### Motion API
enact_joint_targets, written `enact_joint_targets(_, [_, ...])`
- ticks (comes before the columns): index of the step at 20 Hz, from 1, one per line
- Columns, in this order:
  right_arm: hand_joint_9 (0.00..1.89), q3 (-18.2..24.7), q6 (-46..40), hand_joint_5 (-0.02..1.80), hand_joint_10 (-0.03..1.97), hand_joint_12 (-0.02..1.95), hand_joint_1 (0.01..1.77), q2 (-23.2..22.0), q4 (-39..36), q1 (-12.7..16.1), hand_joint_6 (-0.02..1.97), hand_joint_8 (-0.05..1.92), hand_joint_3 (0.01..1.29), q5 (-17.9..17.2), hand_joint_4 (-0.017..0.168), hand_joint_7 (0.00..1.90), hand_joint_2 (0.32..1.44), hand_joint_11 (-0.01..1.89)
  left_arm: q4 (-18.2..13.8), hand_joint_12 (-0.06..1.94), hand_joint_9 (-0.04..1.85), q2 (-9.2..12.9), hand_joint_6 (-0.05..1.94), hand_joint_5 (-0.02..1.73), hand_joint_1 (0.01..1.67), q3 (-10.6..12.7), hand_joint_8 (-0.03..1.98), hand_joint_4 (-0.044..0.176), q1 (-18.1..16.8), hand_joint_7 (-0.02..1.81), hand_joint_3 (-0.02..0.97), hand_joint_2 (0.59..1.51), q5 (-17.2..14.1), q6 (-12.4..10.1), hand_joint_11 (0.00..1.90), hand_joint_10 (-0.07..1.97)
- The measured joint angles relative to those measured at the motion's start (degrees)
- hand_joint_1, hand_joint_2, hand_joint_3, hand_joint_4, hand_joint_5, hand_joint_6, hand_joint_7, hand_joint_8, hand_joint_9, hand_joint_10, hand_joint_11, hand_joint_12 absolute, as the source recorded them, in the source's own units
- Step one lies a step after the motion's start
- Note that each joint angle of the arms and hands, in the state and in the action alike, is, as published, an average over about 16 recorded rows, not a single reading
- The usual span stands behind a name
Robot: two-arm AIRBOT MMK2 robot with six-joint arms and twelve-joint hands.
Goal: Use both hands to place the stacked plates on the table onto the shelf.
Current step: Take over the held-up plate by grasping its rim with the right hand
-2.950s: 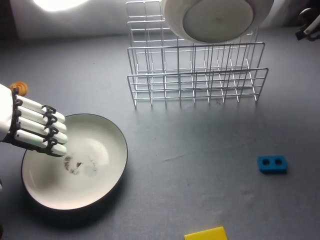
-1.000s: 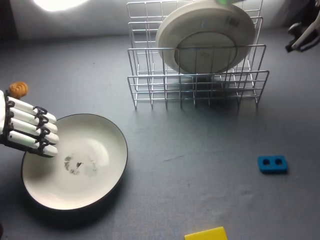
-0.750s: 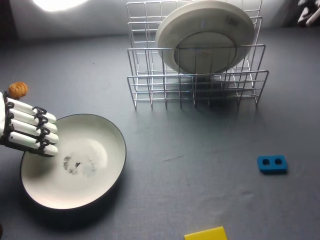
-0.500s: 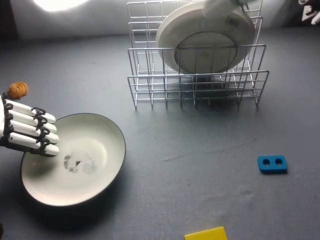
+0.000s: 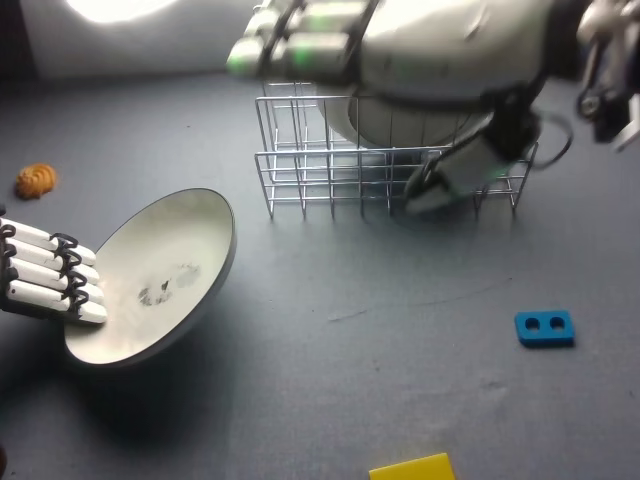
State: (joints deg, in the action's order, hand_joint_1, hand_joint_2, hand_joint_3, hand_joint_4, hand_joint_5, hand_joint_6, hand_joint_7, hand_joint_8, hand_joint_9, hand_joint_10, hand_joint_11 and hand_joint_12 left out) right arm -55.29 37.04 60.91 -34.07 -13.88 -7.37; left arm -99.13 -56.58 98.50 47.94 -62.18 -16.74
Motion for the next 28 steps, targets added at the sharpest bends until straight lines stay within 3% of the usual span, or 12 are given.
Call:
enact_joint_targets(6, [0.02,-0.92,12.47,0.02,0.00,0.03,1.09,5.96,8.60,-6.12,0.03,0.00,0.01,-2.08,0.006,0.02,0.86,0.03,0.06,-0.03,0.02,-0.10,0.00,0.03,0.01,0.13,0.00,-0.003,0.26,0.02,0.022,1.229,-0.03,-0.16,0.01,-0.01])
enact_joint_targets(14, [0.02,-8.03,23.91,0.02,-0.01,0.13,1.04,16.27,17.55,-12.50,0.03,0.00,0.01,-5.31,0.006,0.02,0.88,0.02,-0.15,-0.03,0.02,-0.27,0.00,0.02,0.01,0.28,0.00,-0.003,0.20,0.02,0.021,1.232,-0.11,-0.17,0.01,-0.01])
enact_joint_targets(20, [0.03,-14.51,25.66,0.03,0.00,0.31,1.07,23.22,17.69,-14.43,0.03,0.00,0.01,-7.08,0.006,0.03,0.88,0.02,-0.59,-0.03,0.02,-0.50,0.00,0.02,0.01,0.47,0.00,-0.003,-0.07,0.02,0.022,1.233,-0.23,-0.20,0.01,-0.01])
enact_joint_targets(28, [0.24,-21.69,26.08,0.22,0.03,0.86,1.15,30.53,17.76,-14.61,0.03,0.00,0.01,-8.71,0.006,0.24,0.96,0.06,-1.20,-0.03,0.02,-0.72,0.01,0.02,0.01,0.67,0.00,-0.003,-0.53,0.02,0.021,1.235,-0.36,-0.23,0.01,-0.01])
